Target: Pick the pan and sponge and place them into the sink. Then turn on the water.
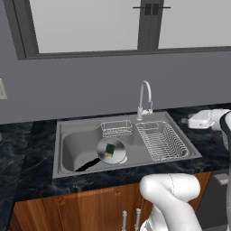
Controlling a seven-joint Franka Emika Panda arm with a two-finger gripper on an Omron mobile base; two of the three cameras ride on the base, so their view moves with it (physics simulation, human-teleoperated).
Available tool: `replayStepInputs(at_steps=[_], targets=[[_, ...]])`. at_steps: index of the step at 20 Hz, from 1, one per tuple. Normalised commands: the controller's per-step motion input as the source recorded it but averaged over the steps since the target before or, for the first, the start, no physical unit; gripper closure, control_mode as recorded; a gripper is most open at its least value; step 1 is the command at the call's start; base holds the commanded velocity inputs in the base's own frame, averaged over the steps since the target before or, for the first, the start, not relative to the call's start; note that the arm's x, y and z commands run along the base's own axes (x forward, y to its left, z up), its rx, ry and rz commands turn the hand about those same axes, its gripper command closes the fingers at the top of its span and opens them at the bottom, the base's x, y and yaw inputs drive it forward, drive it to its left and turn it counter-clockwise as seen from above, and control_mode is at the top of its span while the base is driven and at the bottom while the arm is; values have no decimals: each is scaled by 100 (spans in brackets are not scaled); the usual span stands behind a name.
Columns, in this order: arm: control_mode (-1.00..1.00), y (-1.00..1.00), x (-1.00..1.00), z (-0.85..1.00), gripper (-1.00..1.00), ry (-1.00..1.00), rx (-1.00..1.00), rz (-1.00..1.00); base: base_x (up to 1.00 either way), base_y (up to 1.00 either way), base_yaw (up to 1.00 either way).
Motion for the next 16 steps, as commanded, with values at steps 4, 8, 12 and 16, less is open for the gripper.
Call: replayStepInputs(at_steps=[4, 8, 12, 16], targets=[[-100, -4, 20, -14, -100, -9, 0, 0, 0, 0, 0], [-100, -8, 23, -11, -100, -4, 0, 0, 0, 0, 0], [-100, -10, 23, -3, -100, -1, 1, 0, 0, 0, 0], [-100, -11, 18, 0, -100, 0, 2, 0, 0, 0, 0]])
